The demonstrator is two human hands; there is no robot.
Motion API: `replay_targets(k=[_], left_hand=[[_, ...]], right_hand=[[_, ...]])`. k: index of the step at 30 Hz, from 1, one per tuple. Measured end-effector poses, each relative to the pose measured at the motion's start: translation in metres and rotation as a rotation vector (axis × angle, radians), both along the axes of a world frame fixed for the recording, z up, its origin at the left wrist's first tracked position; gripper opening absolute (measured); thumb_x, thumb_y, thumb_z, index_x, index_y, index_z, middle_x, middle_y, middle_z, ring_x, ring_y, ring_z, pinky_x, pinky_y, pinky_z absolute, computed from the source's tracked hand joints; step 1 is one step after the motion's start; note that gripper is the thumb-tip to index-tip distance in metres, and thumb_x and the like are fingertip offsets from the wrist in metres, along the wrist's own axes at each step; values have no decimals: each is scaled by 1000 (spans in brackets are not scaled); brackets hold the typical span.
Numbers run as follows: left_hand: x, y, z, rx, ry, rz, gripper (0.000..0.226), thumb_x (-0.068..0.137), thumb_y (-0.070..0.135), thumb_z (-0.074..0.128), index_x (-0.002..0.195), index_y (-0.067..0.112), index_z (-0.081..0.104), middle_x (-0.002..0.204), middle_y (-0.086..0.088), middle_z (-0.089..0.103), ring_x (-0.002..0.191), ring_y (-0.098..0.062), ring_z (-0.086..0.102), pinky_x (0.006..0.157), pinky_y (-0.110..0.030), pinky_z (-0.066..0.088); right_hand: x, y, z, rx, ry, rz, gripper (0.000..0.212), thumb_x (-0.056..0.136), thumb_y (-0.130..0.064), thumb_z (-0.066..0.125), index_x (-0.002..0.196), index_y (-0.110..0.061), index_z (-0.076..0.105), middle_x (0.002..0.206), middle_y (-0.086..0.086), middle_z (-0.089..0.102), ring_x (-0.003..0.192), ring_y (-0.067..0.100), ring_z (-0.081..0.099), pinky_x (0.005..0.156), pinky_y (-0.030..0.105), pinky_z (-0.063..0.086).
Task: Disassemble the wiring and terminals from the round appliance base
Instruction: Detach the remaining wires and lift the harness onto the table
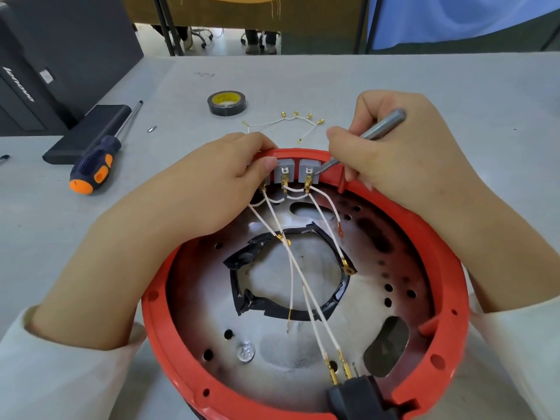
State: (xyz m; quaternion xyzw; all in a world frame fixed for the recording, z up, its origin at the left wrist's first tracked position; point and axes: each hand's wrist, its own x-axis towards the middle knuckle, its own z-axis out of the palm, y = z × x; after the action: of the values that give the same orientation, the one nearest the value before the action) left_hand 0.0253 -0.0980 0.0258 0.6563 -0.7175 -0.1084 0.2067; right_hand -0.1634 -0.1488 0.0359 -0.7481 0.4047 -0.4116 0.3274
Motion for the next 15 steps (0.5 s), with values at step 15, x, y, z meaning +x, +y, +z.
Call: replay_targets(k=[15], left_hand=[[-1,-1,1,14,-15,10,26,99,32,35,119,27,51,99,11,50,90,-7,43,70,-18,24]], right_hand=[[1,0,-1,-2,38,39,33,85,-15,61,59,-14,42,45,4,58,33,11,46,40,20,42]])
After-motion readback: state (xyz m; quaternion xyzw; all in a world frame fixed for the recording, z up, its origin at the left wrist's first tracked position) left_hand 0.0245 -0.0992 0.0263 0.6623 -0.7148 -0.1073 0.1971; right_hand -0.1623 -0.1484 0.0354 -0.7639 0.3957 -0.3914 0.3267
